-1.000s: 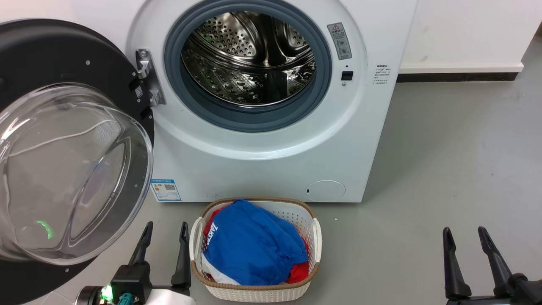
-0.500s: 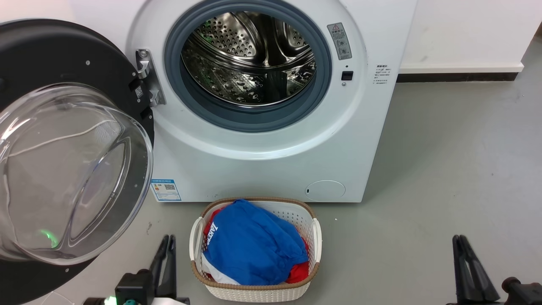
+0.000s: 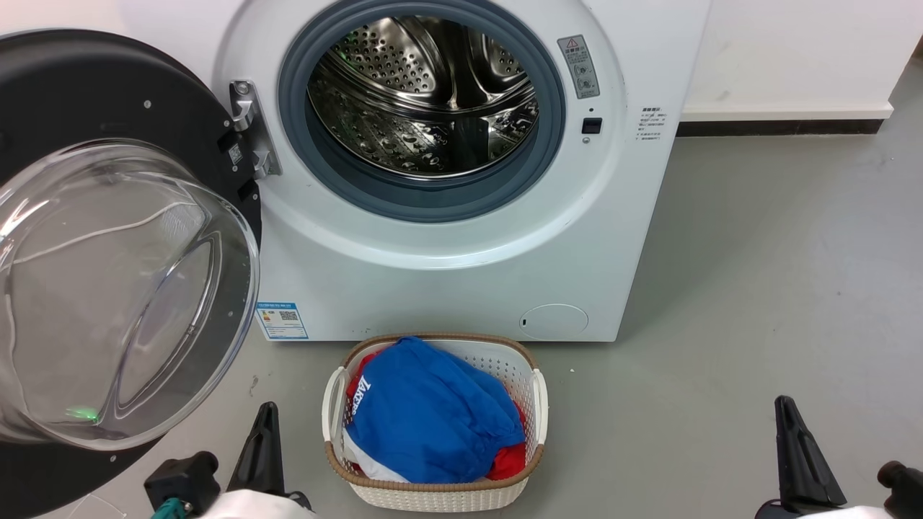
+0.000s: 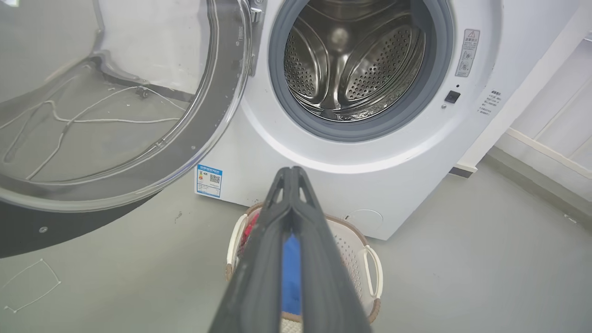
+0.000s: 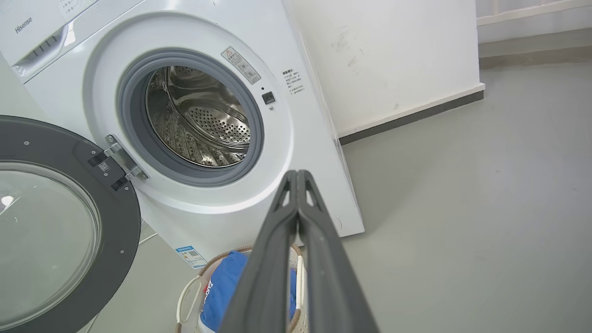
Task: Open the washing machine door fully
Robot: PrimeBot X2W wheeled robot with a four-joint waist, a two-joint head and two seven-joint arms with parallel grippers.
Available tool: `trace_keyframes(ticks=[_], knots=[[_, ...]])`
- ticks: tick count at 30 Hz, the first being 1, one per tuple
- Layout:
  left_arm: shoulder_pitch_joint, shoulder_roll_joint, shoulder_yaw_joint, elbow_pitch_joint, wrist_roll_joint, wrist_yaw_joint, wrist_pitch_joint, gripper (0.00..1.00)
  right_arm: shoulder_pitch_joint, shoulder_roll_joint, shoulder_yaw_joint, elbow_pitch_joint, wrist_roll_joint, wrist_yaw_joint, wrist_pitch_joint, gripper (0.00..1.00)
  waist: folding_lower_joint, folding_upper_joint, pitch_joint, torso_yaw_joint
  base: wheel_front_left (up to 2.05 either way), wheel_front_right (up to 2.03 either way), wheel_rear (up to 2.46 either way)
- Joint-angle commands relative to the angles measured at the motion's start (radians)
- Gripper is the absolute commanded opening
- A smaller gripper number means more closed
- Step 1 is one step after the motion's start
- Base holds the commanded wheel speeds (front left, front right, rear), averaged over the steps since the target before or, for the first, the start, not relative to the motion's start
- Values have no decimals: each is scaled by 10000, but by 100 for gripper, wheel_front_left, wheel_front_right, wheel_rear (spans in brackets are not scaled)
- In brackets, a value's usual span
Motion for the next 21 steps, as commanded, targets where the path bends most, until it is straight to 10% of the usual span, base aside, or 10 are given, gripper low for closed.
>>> trace_keyframes(ticks=[1,21], knots=[[-285,1,36,-122,-329,-73,51,0,-292,-87,14,-73,356,0,54,0,0,-1,3,-1,0,0,0],[-665,-2,323,42,-3706,-341,849,0,-965,-203,46,460,3650,0,744,0,0,-1,92,-19,0,0,0]])
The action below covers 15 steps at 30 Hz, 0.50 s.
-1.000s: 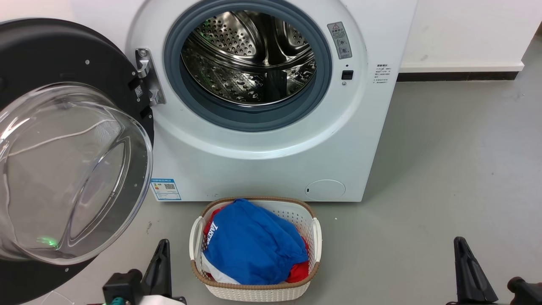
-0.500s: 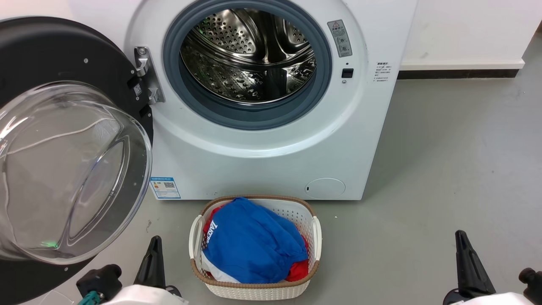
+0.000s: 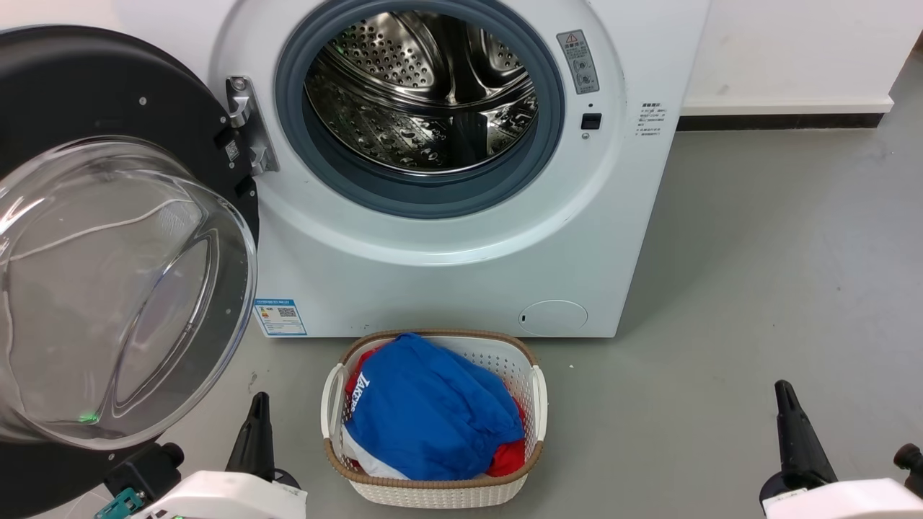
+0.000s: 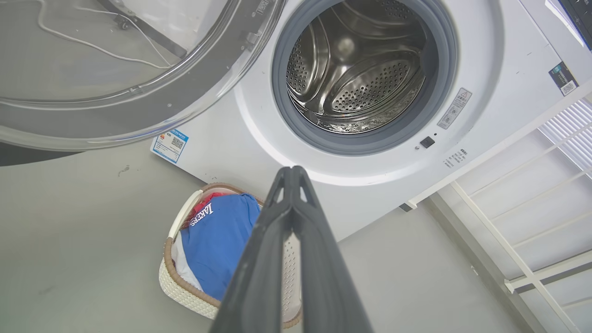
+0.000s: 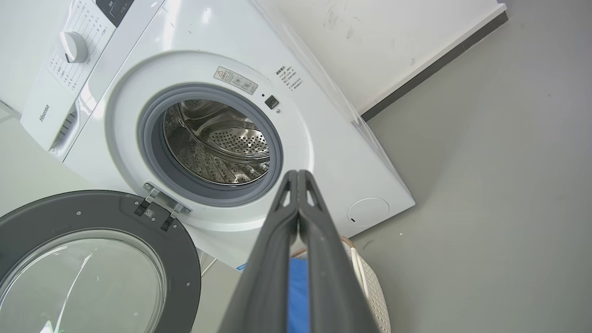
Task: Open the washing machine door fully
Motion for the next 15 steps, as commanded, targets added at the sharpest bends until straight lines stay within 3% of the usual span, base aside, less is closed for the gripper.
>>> trace_keyframes(ticks=[1,15], knots=[[-269,-1,34,-81,-299,-72,59,0,-304,-95,1,-58,288,1,52,0,-1,0,4,-1,0,0,0],[-508,-3,220,25,-2246,-229,532,0,-701,-127,-26,256,2157,1,488,0,-1,0,66,-14,0,0,0]])
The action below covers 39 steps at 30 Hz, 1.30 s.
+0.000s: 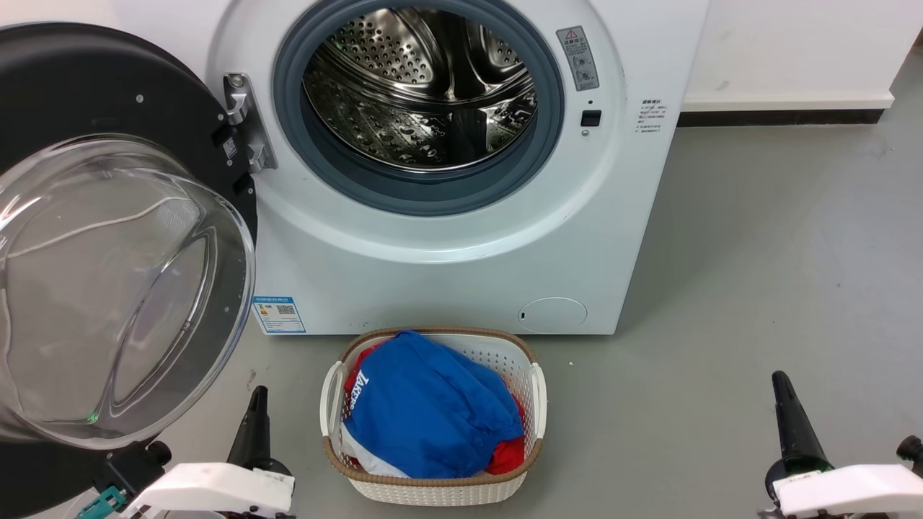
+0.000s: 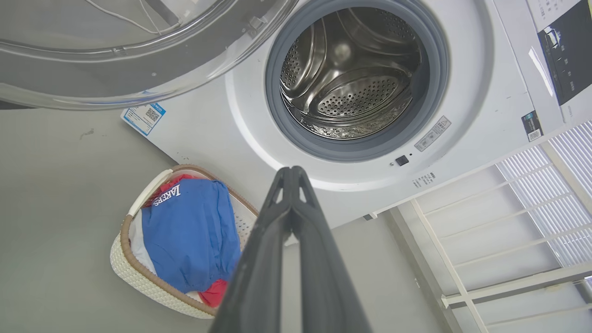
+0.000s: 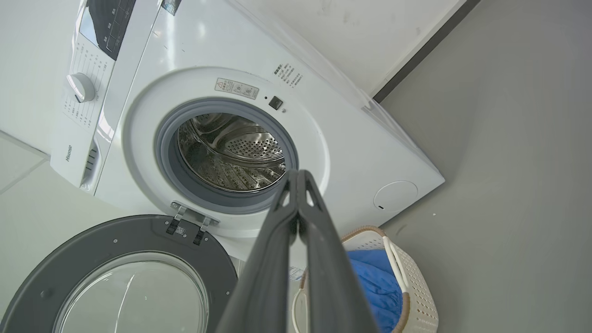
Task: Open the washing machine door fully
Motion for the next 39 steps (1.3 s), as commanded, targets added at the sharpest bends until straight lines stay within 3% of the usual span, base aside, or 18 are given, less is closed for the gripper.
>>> trace_keyframes(ticks=[1,39], knots=[[-292,-3,65,-82,-271,-82,49,0,-326,-84,-12,-45,291,1,42,0,0,-1,5,-1,0,0,0],[-757,-9,442,170,-4383,-406,1065,0,-1117,-67,-176,645,4140,1,1062,0,-1,-1,173,-36,0,0,0]])
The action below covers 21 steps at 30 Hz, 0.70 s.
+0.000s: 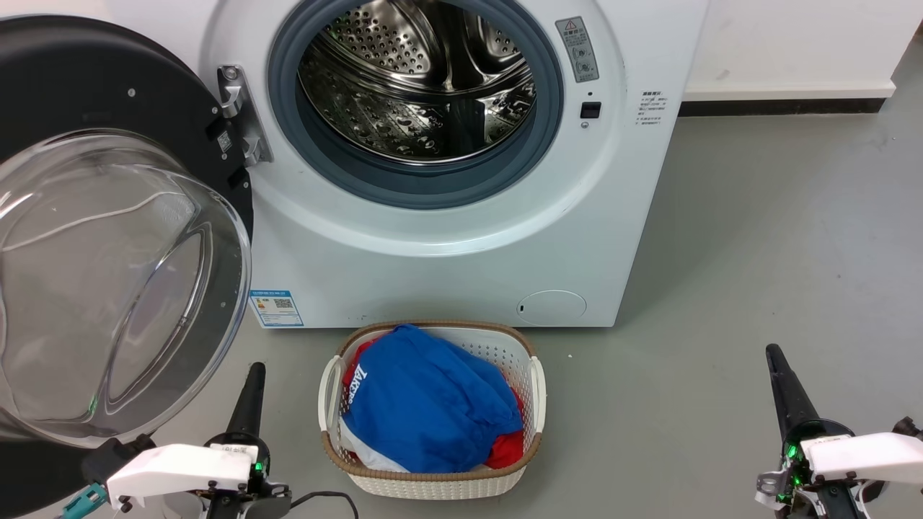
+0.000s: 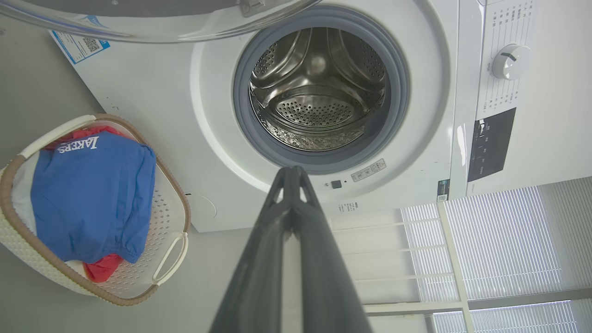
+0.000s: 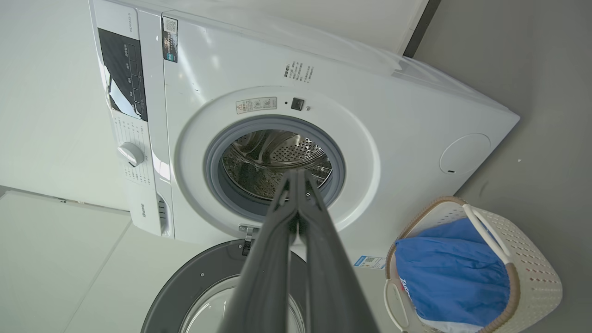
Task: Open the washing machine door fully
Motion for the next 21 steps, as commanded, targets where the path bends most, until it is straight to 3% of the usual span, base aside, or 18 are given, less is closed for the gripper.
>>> trace_keyframes(ticks=[1,21], knots=[[-203,-8,56,-15,-244,-67,89,0,-198,-39,-31,22,243,1,88,0,-1,0,6,-1,0,0,0],[-379,-11,200,88,-1844,-185,479,0,-514,3,-125,287,1717,1,505,0,-1,0,90,-19,0,0,0]])
